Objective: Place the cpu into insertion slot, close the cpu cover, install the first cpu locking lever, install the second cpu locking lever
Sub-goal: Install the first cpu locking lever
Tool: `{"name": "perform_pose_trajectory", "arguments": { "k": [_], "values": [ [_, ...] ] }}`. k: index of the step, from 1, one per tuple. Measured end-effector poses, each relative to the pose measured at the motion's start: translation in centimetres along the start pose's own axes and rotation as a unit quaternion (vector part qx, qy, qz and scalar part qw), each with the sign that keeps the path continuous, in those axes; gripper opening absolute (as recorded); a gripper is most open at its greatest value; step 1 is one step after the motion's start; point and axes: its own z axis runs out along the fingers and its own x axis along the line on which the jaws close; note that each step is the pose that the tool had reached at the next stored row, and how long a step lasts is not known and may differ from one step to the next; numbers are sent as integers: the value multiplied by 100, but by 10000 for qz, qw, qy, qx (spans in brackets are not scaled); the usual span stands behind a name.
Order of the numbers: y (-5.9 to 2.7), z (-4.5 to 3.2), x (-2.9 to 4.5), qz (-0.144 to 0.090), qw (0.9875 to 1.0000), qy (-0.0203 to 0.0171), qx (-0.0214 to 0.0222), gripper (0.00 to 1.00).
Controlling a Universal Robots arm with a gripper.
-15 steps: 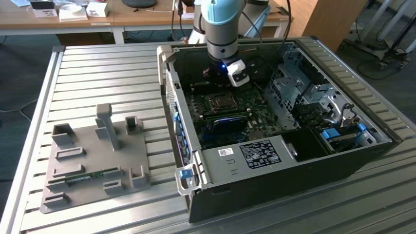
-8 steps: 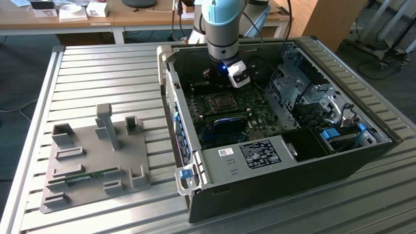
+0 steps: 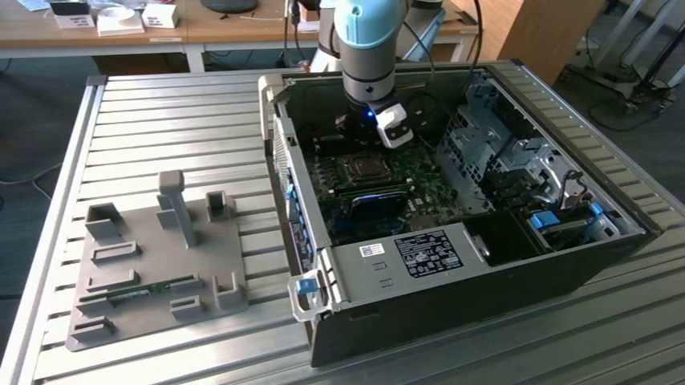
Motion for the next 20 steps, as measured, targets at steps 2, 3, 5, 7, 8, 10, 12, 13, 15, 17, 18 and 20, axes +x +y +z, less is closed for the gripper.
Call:
{"name": "perform_pose_trajectory", "arguments": {
  "k": [2,3,5,7,8,10,12,13,15,17,18,20],
  "values": [
    [3,-11,-2,0,10000,1,0,11],
    [7,-26,-6,-1,10000,1,0,11],
    [20,-68,-14,0,10000,0,0,11],
    [34,-112,-23,0,10000,0,0,11],
    [39,-130,-27,0,10000,0,0,11],
    [42,-139,-29,0,10000,0,-1,11],
    [42,-139,-29,0,10000,0,-1,11],
    [42,-140,-29,0,10000,0,-1,11],
    [41,-142,-25,-1,10000,1,0,11],
    [33,-150,1,-3,10000,-1,-1,11],
    [28,-155,22,-6,10000,-3,-3,11],
    [16,-168,67,-13,10000,-7,-6,11]
  ]
}}
